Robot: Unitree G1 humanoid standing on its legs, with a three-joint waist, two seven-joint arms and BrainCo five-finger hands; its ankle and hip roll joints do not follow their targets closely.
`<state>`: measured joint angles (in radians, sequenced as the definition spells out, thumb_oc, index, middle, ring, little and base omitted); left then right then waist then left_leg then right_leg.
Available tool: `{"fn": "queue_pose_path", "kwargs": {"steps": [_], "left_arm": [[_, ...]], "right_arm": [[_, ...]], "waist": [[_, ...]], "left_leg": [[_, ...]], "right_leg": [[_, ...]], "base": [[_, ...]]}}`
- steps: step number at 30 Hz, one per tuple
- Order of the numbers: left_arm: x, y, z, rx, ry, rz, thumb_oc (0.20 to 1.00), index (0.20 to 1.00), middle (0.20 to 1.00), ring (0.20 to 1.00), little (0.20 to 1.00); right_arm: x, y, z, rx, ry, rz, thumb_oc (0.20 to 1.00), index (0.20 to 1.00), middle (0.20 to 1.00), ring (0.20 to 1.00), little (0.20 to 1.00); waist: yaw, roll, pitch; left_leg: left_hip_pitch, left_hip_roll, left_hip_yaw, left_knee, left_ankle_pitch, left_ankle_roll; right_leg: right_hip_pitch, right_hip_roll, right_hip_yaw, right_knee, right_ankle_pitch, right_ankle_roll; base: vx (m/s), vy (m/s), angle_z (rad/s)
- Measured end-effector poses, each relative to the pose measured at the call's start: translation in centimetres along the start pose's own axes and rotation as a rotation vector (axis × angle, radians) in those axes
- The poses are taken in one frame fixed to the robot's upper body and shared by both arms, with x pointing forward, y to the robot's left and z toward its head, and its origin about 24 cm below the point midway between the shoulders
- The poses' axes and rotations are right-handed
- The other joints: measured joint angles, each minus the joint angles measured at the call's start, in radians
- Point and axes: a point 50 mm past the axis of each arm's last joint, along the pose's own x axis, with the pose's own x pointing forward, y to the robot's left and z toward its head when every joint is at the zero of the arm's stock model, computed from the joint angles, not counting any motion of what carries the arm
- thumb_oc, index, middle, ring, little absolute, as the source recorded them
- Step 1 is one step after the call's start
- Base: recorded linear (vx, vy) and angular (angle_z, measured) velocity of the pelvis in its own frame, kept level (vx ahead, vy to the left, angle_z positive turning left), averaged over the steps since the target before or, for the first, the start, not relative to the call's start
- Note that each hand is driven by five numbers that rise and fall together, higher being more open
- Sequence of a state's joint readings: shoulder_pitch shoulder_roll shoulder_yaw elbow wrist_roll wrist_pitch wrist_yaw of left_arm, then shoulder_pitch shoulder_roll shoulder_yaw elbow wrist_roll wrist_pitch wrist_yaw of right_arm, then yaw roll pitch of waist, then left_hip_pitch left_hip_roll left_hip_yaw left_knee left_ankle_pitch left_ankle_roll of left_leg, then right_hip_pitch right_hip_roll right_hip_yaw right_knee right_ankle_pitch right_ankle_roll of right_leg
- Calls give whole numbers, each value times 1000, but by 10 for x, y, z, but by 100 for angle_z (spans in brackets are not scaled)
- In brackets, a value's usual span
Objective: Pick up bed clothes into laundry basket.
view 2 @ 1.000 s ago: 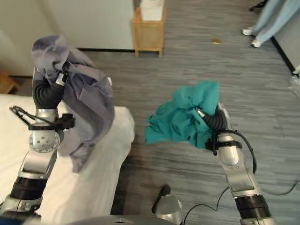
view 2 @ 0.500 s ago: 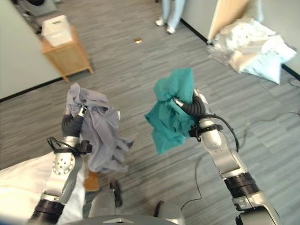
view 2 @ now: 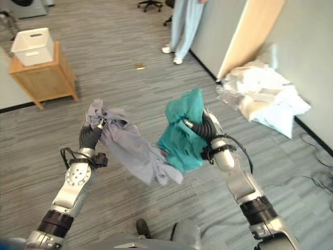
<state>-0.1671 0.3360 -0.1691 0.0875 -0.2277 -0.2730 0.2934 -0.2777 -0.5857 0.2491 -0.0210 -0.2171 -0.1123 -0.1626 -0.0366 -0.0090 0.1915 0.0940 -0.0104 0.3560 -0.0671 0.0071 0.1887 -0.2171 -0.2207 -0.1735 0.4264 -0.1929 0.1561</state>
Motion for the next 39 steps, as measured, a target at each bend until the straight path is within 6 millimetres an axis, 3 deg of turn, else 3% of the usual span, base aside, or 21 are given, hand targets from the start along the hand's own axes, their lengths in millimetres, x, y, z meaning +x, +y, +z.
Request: {"fn": "queue_pose_path", "kwargs": {"steps": [2, 3, 5, 7, 8, 10, 12, 13, 14, 15, 17, 21, 23, 25, 28, 29, 30, 31, 33, 35, 39], "left_arm": [[4, 9, 3, 17, -15, 38, 200, 200, 200, 200, 200], [7, 20, -4, 41, 13, 86, 200, 200, 200, 200, 200], [5, 27, -11, 71, 45, 98, 200, 200, 200, 200, 200], [-8, 25, -22, 56, 101, 114, 200, 200, 200, 200, 200], [-13, 17, -27, 31, 125, 95, 200, 200, 200, 200, 200], [-17, 9, -30, 2, 137, 82, 200, 200, 200, 200, 200], [-22, 9, -32, 4, 149, 82, 200, 200, 200, 200, 200], [-24, 7, -34, -6, 159, 79, 200, 200, 200, 200, 200], [-24, 4, -33, -10, 157, 66, 200, 200, 200, 200, 200], [-25, 6, -31, 14, 149, 32, 200, 200, 200, 200, 200], [-34, 15, -35, 46, 180, 32, 200, 200, 200, 200, 200], [-35, 14, -40, 55, 216, 14, 200, 200, 200, 200, 200], [-38, 13, -44, 55, 236, 5, 200, 200, 200, 200, 200], [-44, 14, -47, 56, 258, 0, 200, 200, 200, 200, 200], [-46, 13, -48, 56, 269, -9, 200, 200, 200, 200, 200], [-45, 11, -47, 47, 265, -16, 200, 200, 200, 200, 200], [-42, 10, -46, 49, 259, -18, 200, 200, 200, 200, 200], [-37, 8, -43, 53, 243, -34, 200, 200, 200, 200, 200], [-32, 8, -40, 68, 227, -49, 200, 200, 200, 200, 200], [-17, 2, -28, 79, 161, -80, 200, 200, 200, 200, 200], [-14, -3, -26, 66, 151, -94, 200, 200, 200, 200, 200]], "right_arm": [[9, -5, 8, -25, -43, 8, 200, 200, 200, 200, 200], [16, -8, 14, -24, -72, -2, 200, 200, 200, 200, 200], [16, -4, 16, -14, -75, 4, 200, 200, 200, 200, 200], [15, 0, 14, -11, -64, 22, 200, 200, 200, 200, 200], [16, 3, 14, 1, -51, 24, 200, 200, 200, 200, 200], [19, 8, 13, -8, -42, 56, 200, 200, 200, 200, 200], [23, 10, 17, 4, -64, 55, 200, 200, 200, 200, 200], [25, 10, 16, -4, -63, 59, 200, 200, 200, 200, 200], [26, 8, 14, -10, -52, 55, 200, 200, 200, 200, 200], [22, 13, 4, -3, 4, 67, 200, 200, 200, 200, 200], [21, 21, 0, 10, 32, 86, 200, 200, 200, 200, 200], [14, 31, -21, 17, 143, 110, 200, 200, 200, 200, 200], [3, 36, -31, 24, 188, 124, 200, 200, 200, 200, 200], [-1, 40, -34, 19, 200, 139, 200, 200, 200, 200, 200], [-12, 36, -42, 10, 235, 135, 200, 200, 200, 200, 200], [-17, 34, -44, -5, 243, 141, 200, 200, 200, 200, 200], [-22, 36, -47, 5, 263, 140, 200, 200, 200, 200, 200], [-32, 41, -48, 16, 278, 159, 200, 200, 200, 200, 200], [-35, 44, -45, 27, 272, 163, 200, 200, 200, 200, 200], [-34, 42, -42, 40, 258, 147, 200, 200, 200, 200, 200], [-33, 35, -45, 17, 260, 136, 200, 200, 200, 200, 200]], "waist": [[-1, -1, -2], [-17, -13, -4], [-16, -63, -8], [-3, -38, -17], [-16, -26, -13], [18, -68, 1], [38, -96, 3], [53, -71, 2], [61, -50, 2], [45, -88, 0], [65, -94, -12], [43, -64, 7], [31, -53, 9], [19, -31, 11], [12, -4, -17], [9, 5, -26], [6, -12, -23], [-26, -25, -29], [-56, -44, -31], [-72, -28, -18], [-95, -3, -3]], "left_leg": [[5, 31, -35, 1, -25, -68], [21, 54, -116, -5, -47, -93], [90, 47, -123, -25, -59, -191], [120, 102, -85, -10, -71, -223], [61, 151, -48, 132, -61, -219], [-9, 189, -69, 355, 25, -333], [-124, 220, -30, 514, 124, -374], [-153, 261, 24, 522, 170, -366], [-167, 311, 69, 539, 169, -370], [-136, 304, 144, 483, 131, -389], [-106, 282, 238, 326, 112, -385], [-131, 315, 265, 47, 114, -374], [-183, 390, 264, 54, 135, -354], [-214, 395, 212, 68, 139, -348], [-175, 318, 271, 120, 144, -329], [-149, 291, 287, 101, 137, -290], [-113, 245, 306, 87, 125, -206], [-52, 168, 306, 20, 122, -155], [-7, 106, 284, -14, 104, -140], [31, 84, 226, -26, 36, -115], [57, 97, 153, -26, 10, -133]], "right_leg": [[2, 29, 51, -266, 86, -7], [4, 53, 142, -472, 240, -9], [40, 42, 139, -503, 307, -12], [47, 67, 86, -440, 382, -10], [104, 83, 9, -423, 364, -34], [187, 75, -63, -449, 329, -100], [249, 67, -117, -518, 297, -94], [264, 93, -150, -498, 286, -111], [225, 96, -158, -307, 215, -182], [212, 65, -155, -170, 50, -158], [249, 100, -168, -287, 105, -160], [372, 181, -222, -443, 142, -153], [429, 207, -243, -465, 122, -138], [482, 205, -222, -468, 97, -112], [494, 128, -200, -368, 20, -59], [496, 109, -193, -330, -5, -38], [456, 57, -188, -202, -26, -13], [323, -67, -177, 142, 24, -16], [244, -157, -137, 337, 78, 4], [93, -140, -84, 371, 17, -4], [31, -15, -129, -82, 44, -44]], "base": [[361, -186, 100], [358, -172, 125], [295, -159, 110], [374, -325, 65], [253, -290, 110], [220, -230, 108], [298, -185, 61], [195, -43, 46], [345, 42, 103], [470, 134, 93], [397, 165, 46], [402, 135, 38], [664, 166, 27], [646, 199, -22], [409, 208, -37], [298, 221, -29], [285, 211, 0], [407, 228, 20], [594, 165, 56], [599, -30, 70], [363, -143, 62]]}}
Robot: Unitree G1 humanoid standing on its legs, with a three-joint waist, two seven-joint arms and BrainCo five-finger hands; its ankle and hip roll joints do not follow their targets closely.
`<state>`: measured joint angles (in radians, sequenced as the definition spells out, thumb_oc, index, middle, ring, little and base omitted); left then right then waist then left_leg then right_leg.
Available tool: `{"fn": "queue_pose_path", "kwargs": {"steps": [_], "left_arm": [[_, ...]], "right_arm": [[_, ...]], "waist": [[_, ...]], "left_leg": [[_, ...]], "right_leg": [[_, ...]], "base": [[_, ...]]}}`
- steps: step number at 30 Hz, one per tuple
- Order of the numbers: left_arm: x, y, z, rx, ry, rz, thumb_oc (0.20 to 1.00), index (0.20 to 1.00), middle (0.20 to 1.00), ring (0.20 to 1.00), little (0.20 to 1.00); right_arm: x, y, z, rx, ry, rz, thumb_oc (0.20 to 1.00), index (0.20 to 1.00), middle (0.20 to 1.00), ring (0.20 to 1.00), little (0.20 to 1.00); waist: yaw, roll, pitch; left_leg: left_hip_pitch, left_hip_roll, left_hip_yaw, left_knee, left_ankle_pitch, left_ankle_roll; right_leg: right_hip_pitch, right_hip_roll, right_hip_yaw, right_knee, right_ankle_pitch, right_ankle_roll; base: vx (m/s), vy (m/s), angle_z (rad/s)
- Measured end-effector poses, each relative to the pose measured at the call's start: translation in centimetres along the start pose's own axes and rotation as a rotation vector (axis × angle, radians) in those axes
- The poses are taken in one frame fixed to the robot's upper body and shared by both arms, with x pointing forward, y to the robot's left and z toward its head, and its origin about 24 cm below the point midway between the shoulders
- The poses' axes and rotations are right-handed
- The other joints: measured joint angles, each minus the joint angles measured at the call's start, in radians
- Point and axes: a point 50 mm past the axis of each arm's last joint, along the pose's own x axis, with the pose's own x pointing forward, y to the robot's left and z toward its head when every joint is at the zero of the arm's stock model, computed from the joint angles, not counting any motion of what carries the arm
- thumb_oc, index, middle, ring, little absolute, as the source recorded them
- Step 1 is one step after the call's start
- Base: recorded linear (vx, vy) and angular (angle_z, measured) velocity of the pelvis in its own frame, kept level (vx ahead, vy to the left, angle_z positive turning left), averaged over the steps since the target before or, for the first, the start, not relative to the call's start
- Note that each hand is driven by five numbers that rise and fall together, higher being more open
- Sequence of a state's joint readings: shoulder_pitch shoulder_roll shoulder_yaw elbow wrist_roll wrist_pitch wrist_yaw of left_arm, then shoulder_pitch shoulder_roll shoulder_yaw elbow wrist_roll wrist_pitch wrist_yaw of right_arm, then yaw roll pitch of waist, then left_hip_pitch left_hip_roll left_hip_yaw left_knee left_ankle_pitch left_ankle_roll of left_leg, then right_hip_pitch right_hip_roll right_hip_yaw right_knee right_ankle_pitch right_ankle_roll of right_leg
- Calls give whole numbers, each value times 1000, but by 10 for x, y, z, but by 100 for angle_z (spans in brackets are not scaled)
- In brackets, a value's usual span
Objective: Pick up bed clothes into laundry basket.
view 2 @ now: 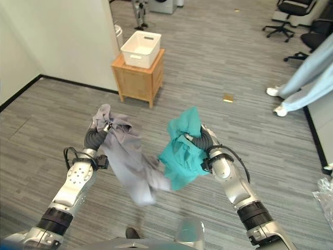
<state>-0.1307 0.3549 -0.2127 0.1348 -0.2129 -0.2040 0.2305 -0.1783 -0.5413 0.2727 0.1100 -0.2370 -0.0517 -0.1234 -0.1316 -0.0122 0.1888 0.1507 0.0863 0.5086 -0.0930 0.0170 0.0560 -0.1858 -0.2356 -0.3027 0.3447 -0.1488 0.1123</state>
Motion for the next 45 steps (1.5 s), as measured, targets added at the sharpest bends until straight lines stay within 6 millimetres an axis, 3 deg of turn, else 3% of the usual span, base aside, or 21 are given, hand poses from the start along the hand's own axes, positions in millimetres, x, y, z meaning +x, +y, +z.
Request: {"fn": "queue_pose_path", "kwargs": {"steps": [3, 6, 7, 8, 10, 12, 13, 14, 16, 18, 23, 28, 30, 31, 33, 35, 36, 37, 40, 42, 45], "left_arm": [[-2, -1, -9, 7, 37, -15, 200, 200, 200, 200, 200], [-6, 1, -16, 15, 72, -13, 200, 200, 200, 200, 200], [-9, -2, -23, 1, 104, -10, 200, 200, 200, 200, 200], [-9, -10, -22, -26, 102, -15, 200, 200, 200, 200, 200], [-8, -14, -20, -33, 89, -31, 200, 200, 200, 200, 200], [-9, -16, -20, -25, 88, -40, 200, 200, 200, 200, 200], [-11, -9, -23, -18, 101, -17, 200, 200, 200, 200, 200], [-12, -5, -25, -28, 106, 10, 200, 200, 200, 200, 200], [-17, -3, -29, -27, 125, 19, 200, 200, 200, 200, 200], [-27, -3, -36, -31, 156, 30, 200, 200, 200, 200, 200], [-29, -2, -39, -27, 169, 32, 200, 200, 200, 200, 200], [-30, -4, -38, -29, 164, 24, 200, 200, 200, 200, 200], [-31, 2, -38, -17, 164, 30, 200, 200, 200, 200, 200], [-32, 5, -39, -6, 170, 30, 200, 200, 200, 200, 200], [-33, 9, -39, 10, 173, 24, 200, 200, 200, 200, 200], [-31, 18, -37, 50, 169, 25, 200, 200, 200, 200, 200], [-27, 19, -33, 65, 152, 17, 200, 200, 200, 200, 200], [-13, 25, -22, 108, 102, 5, 200, 200, 200, 200, 200], [-3, 31, -12, 128, 62, 27, 200, 200, 200, 200, 200], [1, 40, -5, 132, 26, 71, 200, 200, 200, 200, 200], [-2, 57, -3, 180, 25, 103, 200, 200, 200, 200, 200]], "right_arm": [[0, -10, -6, -36, 14, -11, 200, 200, 200, 200, 200], [0, -20, -10, -39, 34, -49, 200, 200, 200, 200, 200], [-2, -26, -17, -56, 63, -63, 200, 200, 200, 200, 200], [-3, -35, -22, -94, 86, -68, 200, 200, 200, 200, 200], [-1, -42, -25, -109, 103, -84, 200, 200, 200, 200, 200], [1, -49, -25, -113, 110, -107, 200, 200, 200, 200, 200], [11, -54, -16, -105, 75, -137, 200, 200, 200, 200, 200], [17, -56, -9, -94, 51, -155, 200, 200, 200, 200, 200], [21, -56, -6, -73, 35, -182, 200, 200, 200, 200, 200], [27, -51, -1, -81, 23, -164, 200, 200, 200, 200, 200], [30, -39, 1, -89, 13, -110, 200, 200, 200, 200, 200], [19, -42, -25, -135, 113, -85, 200, 200, 200, 200, 200], [19, -45, -26, -145, 116, -84, 200, 200, 200, 200, 200], [19, -41, -25, -143, 115, -71, 200, 200, 200, 200, 200], [20, -39, -23, -178, 100, -56, 200, 200, 200, 200, 200], [29, -38, -12, -191, 57, -46, 200, 200, 200, 200, 200], [34, -45, -7, -219, 38, -55, 200, 200, 200, 200, 200], [45, -57, 2, -233, 16, -88, 200, 200, 200, 200, 200], [62, -77, 10, -280, 9, -129, 200, 200, 200, 200, 200], [67, -101, 13, -354, 13, -160, 200, 200, 200, 200, 200], [75, -127, 19, -398, 25, -218, 200, 200, 200, 200, 200]], "waist": [[-5, -5, -4], [-9, -8, -6], [-2, 30, -12], [-4, 67, -8], [-3, 83, -12], [5, 48, 0], [18, 15, 4], [29, -13, 17], [37, -72, 25], [92, -106, 22], [106, -54, 5], [77, -21, -17], [59, -13, -25], [52, -27, -26], [58, -23, -27], [75, -41, -32], [51, -40, -14], [46, -58, 5], [47, -50, 7], [58, -59, 0], [51, -90, -24]], "left_leg": [[24, 2, -60, -5, -55, -50], [67, 16, -56, -6, -83, -96], [106, 69, -59, -7, -99, -136], [127, 114, -85, 0, -98, -133], [144, 107, -52, 48, -40, -137], [141, 152, -58, 188, 41, -169], [87, 198, -150, 392, 161, -247], [14, 219, -204, 540, 305, -273], [-112, 220, -274, 706, 269, -322], [-199, 202, -153, 685, 184, -282], [-236, 153, 34, 138, 194, -265], [-242, 161, 356, 97, 255, -188], [-172, 87, 315, 35, 162, 27], [-148, 56, 303, 22, 144, 14], [-81, 25, 294, 0, 108, 37], [-30, -25, 265, 4, 46, 11], [-5, -32, 214, -1, 24, 18], [14, -37, 181, -1, 12, 21], [10, -21, 122, -2, 2, -14], [16, -1, 96, 7, 4, -24], [24, 30, 24, 2, -4, -90]], "right_leg": [[-42, -8, -50, -366, 212, 43], [-52, -83, -81, -428, 229, 68], [-29, -60, -81, -381, 352, 68], [-29, -14, -60, -307, 356, 66], [-12, 9, -60, -258, 306, -9], [54, 29, -71, -247, 264, -60], [107, 44, -69, -243, 216, -89], [141, 49, -49, -251, 195, -112], [191, 30, -26, -271, 156, -130], [238, 47, 18, -328, 170, -132], [345, 153, 19, -449, 144, -115], [498, 168, -99, -444, 57, -52], [564, 151, -116, -434, 29, -3], [571, 125, -130, -402, 30, 5], [522, 45, -169, -172, 14, 35], [448, -44, -141, 114, 64, 88], [298, -125, -84, 443, 222, 87], [88, -167, -9, 612, 113, 115], [4, -182, -47, 273, 50, 59], [27, -165, -50, -172, 163, 68], [61, -119, 24, -456, 303, 69]], "base": [[540, -235, 78], [378, -176, 51], [689, -396, 61], [647, -441, 44], [255, -290, 17], [211, -338, -16], [455, -400, -65], [478, -325, -66], [338, -156, -31], [330, 7, -73], [363, 55, -31], [439, 61, 40], [395, 84, 33], [203, 113, 35], [244, 151, 35], [277, 128, 44], [292, -156, 115], [302, -246, 111], [235, -191, 92], [301, -190, 106], [258, -159, 90]]}}
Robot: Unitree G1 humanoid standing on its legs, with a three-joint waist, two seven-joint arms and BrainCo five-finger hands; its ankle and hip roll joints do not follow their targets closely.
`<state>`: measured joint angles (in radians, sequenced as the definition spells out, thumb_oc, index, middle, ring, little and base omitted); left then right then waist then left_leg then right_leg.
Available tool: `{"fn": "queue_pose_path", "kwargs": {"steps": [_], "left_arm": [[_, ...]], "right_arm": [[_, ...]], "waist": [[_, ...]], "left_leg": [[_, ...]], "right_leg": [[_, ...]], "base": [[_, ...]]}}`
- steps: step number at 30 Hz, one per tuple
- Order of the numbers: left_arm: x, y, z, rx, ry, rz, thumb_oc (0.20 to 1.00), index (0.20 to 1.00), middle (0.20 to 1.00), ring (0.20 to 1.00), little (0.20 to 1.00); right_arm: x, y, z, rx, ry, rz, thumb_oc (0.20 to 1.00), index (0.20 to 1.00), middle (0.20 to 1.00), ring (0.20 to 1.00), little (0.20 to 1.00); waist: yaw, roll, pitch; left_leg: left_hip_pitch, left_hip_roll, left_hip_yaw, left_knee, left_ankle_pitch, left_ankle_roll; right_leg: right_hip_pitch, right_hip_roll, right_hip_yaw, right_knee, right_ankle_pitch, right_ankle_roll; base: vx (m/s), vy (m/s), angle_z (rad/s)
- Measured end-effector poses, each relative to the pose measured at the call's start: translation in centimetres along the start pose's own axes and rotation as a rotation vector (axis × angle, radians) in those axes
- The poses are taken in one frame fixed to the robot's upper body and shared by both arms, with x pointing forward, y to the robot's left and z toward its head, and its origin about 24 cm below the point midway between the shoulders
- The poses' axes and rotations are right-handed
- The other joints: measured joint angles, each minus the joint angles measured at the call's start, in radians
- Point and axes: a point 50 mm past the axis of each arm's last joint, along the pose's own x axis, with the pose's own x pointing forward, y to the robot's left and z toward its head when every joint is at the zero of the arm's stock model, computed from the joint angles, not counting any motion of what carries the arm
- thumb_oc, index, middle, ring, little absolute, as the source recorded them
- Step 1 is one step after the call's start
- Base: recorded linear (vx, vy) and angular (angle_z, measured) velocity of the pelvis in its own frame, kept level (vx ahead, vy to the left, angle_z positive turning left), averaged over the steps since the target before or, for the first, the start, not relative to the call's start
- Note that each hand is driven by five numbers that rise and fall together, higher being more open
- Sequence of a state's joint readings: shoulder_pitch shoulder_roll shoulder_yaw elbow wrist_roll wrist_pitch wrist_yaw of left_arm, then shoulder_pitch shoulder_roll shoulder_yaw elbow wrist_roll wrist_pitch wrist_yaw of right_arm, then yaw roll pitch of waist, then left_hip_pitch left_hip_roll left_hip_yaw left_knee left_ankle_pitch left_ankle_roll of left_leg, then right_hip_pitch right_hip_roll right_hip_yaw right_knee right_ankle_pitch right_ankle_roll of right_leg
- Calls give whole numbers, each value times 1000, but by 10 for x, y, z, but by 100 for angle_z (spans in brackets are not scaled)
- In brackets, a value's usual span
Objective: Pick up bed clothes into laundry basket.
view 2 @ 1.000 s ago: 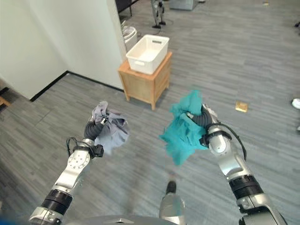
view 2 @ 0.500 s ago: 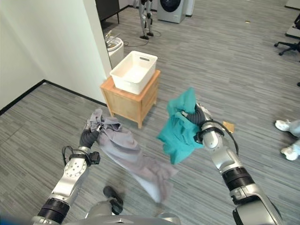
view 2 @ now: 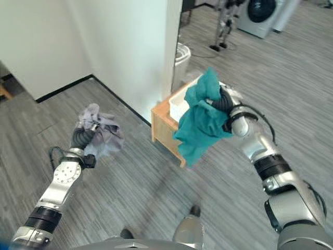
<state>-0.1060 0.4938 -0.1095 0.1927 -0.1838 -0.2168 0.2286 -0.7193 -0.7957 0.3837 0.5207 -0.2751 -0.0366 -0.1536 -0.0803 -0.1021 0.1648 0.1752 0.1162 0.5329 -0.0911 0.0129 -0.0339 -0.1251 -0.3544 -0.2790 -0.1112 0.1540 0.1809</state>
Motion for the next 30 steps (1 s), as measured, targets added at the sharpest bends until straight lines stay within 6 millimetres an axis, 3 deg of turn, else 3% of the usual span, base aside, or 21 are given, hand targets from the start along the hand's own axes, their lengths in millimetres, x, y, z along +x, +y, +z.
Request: {"fn": "queue_pose_path", "kwargs": {"steps": [1, 2, 3, 5, 6, 7, 8, 10, 13, 15, 19, 23, 26, 30], "left_arm": [[-1, 3, -2, 15, 8, -4, 200, 200, 200, 200, 200], [-10, -3, -12, -19, 51, 3, 200, 200, 200, 200, 200], [-16, -5, -16, -18, 66, -12, 200, 200, 200, 200, 200], [-20, -16, -19, -39, 78, -56, 200, 200, 200, 200, 200], [-20, -22, -19, -58, 75, -75, 200, 200, 200, 200, 200], [-20, -24, -19, -59, 74, -86, 200, 200, 200, 200, 200], [-21, -25, -19, -59, 75, -92, 200, 200, 200, 200, 200], [-20, -22, -18, -57, 70, -82, 200, 200, 200, 200, 200], [-27, -7, -29, -41, 118, -29, 200, 200, 200, 200, 200], [-30, -7, -32, -41, 130, -29, 200, 200, 200, 200, 200], [-32, -18, -34, -75, 139, -39, 200, 200, 200, 200, 200], [-32, -28, -33, -81, 136, -82, 200, 200, 200, 200, 200], [-33, -30, -33, -81, 137, -100, 200, 200, 200, 200, 200], [-34, -32, -34, -80, 144, -115, 200, 200, 200, 200, 200]], "right_arm": [[0, -4, -5, -16, 15, -5, 200, 200, 200, 200, 200], [3, -9, -8, -16, 43, -26, 200, 200, 200, 200, 200], [8, -11, -6, -40, 41, -21, 200, 200, 200, 200, 200], [9, -25, -18, -123, 81, -25, 200, 200, 200, 200, 200], [7, -37, -36, -197, 148, -21, 200, 200, 200, 200, 200], [5, -45, -45, -222, 180, -27, 200, 200, 200, 200, 200], [3, -53, -49, -254, 193, -32, 200, 200, 200, 200, 200], [6, -76, -47, -309, 191, -79, 200, 200, 200, 200, 200], [14, -92, -34, -308, 149, -131, 200, 200, 200, 200, 200], [15, -91, -30, -301, 131, -134, 200, 200, 200, 200, 200], [19, -77, -12, -267, 53, -117, 200, 200, 200, 200, 200], [20, -68, -14, -256, 67, -90, 200, 200, 200, 200, 200], [22, -73, -17, -263, 86, -97, 200, 200, 200, 200, 200], [34, -92, 6, -303, 23, -144, 200, 200, 200, 200, 200]], "waist": [[-5, -17, -13], [10, 38, -19], [6, 57, -22], [-4, 101, -21], [-4, 103, -18], [-6, 97, -14], [-20, 97, -14], [-29, 95, -13], [-49, 96, -12], [-52, 102, -11], [-50, 162, 7], [-44, 210, 8], [-46, 214, 7], [-46, 220, 9]], "left_leg": [[9, 3, -8, 0, 1, -72], [21, 67, 11, 3, 6, -100], [8, 91, 49, 14, 3, -103], [-4, 108, 83, 24, 18, -86], [-5, 122, 110, 35, 64, -94], [3, 121, 107, 40, 77, -80], [9, 121, 99, 46, 79, -87], [21, 116, 83, 41, 79, -89], [22, 117, 82, 38, 79, -89], [22, 120, 80, 41, 80, -88], [4, 131, 58, 43, 85, -80], [0, 144, 50, 28, 89, -76], [-17, 149, 27, 33, 89, -76], [-29, 148, 12, 28, 91, -74]], "right_leg": [[23, 12, 20, 10, 57, -8], [36, 69, 11, 18, 131, -30], [34, 88, 10, 33, 98, -35], [43, 123, -12, 34, 87, -50], [70, 133, -19, 28, 71, -62], [99, 131, -21, 16, 63, -61], [119, 134, -21, 15, 45, -51], [129, 130, -14, 12, 32, -35], [126, 130, -10, 11, 26, -27], [120, 133, -8, 11, 23, -24], [110, 143, -9, 11, 22, -26], [111, 159, -23, 11, 18, -30], [112, 160, -40, 11, 16, -31], [112, 157, -54, 10, 11, -25]], "base": [[239, -196, 63], [239, -198, 45], [249, -268, 25], [173, -211, 30], [145, -156, 30], [186, -230, 37], [139, -280, 29], [142, -308, 8], [72, -168, -4], [70, -252, -2], [58, -216, 2], [71, -116, 9], [32, -58, 16], [31, -48, 12]]}}
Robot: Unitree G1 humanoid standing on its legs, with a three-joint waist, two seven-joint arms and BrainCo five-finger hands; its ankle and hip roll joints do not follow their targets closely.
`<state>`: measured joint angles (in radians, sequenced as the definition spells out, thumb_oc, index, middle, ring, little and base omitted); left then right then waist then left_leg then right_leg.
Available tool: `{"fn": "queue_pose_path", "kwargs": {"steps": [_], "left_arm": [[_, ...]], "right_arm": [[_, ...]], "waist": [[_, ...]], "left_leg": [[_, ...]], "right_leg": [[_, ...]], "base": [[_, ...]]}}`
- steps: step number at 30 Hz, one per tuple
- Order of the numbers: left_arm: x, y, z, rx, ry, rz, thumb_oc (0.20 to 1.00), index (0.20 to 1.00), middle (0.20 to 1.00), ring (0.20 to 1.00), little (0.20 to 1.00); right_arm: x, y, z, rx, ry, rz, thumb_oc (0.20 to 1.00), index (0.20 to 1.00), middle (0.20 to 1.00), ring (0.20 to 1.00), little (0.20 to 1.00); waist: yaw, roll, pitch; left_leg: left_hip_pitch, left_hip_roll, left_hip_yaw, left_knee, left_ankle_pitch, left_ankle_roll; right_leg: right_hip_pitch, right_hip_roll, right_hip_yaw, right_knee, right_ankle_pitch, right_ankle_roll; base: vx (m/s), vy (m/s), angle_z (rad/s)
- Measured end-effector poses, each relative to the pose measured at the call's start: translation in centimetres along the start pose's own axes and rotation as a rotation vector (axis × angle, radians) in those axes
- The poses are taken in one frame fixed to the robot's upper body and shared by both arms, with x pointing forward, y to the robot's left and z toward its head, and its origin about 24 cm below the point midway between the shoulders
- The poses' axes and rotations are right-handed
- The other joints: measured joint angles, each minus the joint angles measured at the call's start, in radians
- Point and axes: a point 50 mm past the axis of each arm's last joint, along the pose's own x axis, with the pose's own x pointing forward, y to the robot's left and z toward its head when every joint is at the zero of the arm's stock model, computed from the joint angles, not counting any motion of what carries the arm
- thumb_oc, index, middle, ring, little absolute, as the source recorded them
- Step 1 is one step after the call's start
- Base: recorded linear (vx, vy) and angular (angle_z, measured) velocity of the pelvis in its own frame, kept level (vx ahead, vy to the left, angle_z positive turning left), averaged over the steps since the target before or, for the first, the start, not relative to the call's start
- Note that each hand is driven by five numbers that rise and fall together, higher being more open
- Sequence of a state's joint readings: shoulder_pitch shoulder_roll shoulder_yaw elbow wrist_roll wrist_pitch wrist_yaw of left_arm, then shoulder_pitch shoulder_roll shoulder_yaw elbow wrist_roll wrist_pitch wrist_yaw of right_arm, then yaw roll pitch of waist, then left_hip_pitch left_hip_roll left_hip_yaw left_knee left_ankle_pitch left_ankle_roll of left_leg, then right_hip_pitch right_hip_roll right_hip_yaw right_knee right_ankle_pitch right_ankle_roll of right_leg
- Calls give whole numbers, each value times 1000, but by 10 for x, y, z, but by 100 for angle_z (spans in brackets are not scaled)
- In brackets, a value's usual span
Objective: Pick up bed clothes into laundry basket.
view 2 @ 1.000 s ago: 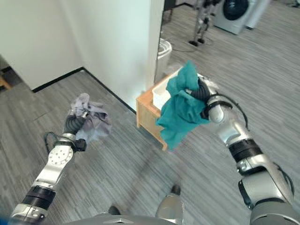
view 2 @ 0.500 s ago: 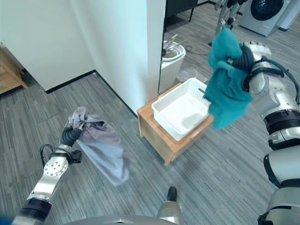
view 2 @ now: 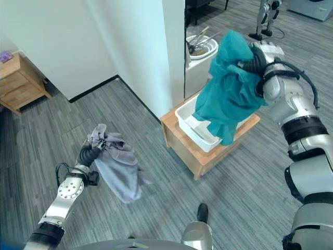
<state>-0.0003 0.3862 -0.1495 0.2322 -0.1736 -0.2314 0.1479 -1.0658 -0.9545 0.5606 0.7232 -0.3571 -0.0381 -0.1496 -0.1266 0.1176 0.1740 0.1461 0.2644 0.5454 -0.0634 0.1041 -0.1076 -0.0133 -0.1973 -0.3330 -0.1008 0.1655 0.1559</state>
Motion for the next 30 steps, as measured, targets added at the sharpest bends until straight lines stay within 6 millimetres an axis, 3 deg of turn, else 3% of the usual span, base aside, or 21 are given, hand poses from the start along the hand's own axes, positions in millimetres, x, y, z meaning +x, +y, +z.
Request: {"fn": "queue_pose_path", "kwargs": {"steps": [5, 13, 14, 15, 21, 23, 25, 27, 30], "left_arm": [[-1, 0, -1, 3, 3, -13, 200, 200, 200, 200, 200], [4, -2, 4, 4, -18, -41, 200, 200, 200, 200, 200], [4, -2, 4, 7, -18, -41, 200, 200, 200, 200, 200], [4, -1, 5, 11, -19, -41, 200, 200, 200, 200, 200], [17, -4, 21, 13, -81, -52, 200, 200, 200, 200, 200], [21, -5, 26, 13, -101, -56, 200, 200, 200, 200, 200], [23, -6, 30, 12, -116, -59, 200, 200, 200, 200, 200], [24, -7, 33, 8, -129, -59, 200, 200, 200, 200, 200], [24, -10, 35, -3, -138, -68, 200, 200, 200, 200, 200]], "right_arm": [[13, -22, 18, -71, -67, -46, 200, 200, 200, 200, 200], [15, -19, 23, -103, -83, -48, 200, 200, 200, 200, 200], [13, -11, 20, -98, -67, -28, 959, 959, 959, 959, 959], [13, -7, 16, -93, -50, -15, 1000, 1000, 1000, 1000, 1000], [11, 8, 9, -82, -4, 28, 1000, 1000, 1000, 1000, 1000], [11, 12, 14, -69, -13, 35, 1000, 1000, 1000, 1000, 1000], [12, 12, 17, -64, -18, 32, 1000, 1000, 1000, 1000, 1000], [13, 8, 29, 2, -50, -8, 1000, 1000, 1000, 1000, 1000], [9, 12, 39, 41, -95, -12, 1000, 1000, 1000, 1000, 1000]], "waist": [[7, 22, 12], [17, 45, 63], [18, 49, 74], [19, 54, 80], [5, 102, 116], [-11, 104, 117], [-15, 104, 117], [-33, 100, 120], [-58, 85, 128]], "left_leg": [[-6, 1, -9, -3, 0, 0], [-73, 6, -22, -3, 10, 0], [-74, 6, -28, -2, 10, 0], [-74, 5, -29, -2, 10, 0], [-99, -3, -28, 0, 11, 0], [-101, -10, -27, -1, 24, 17], [-92, -8, -24, 1, 37, 8], [-83, -4, -26, 10, 60, 19], [-63, 14, -28, 50, 83, -1]], "right_leg": [[1, -1, -14, 0, 0, 0], [-40, 2, -40, 0, -1, -10], [-40, 2, -42, 0, 1, -12], [-40, 0, -41, 0, 1, -12], [-67, -9, -36, 1, -1, -9], [-71, -14, -27, 1, 0, -10], [-70, -10, -9, 1, -1, -10], [-68, -6, 16, 1, -1, -11], [-38, 5, 29, 1, -6, -21]], "base": [[15, -19, 9], [-59, -27, 10], [-89, -26, 14], [-62, -6, 3], [-28, -12, -1], [10, -46, -8], [13, -95, -17], [15, -137, -23], [60, -117, -16]]}}
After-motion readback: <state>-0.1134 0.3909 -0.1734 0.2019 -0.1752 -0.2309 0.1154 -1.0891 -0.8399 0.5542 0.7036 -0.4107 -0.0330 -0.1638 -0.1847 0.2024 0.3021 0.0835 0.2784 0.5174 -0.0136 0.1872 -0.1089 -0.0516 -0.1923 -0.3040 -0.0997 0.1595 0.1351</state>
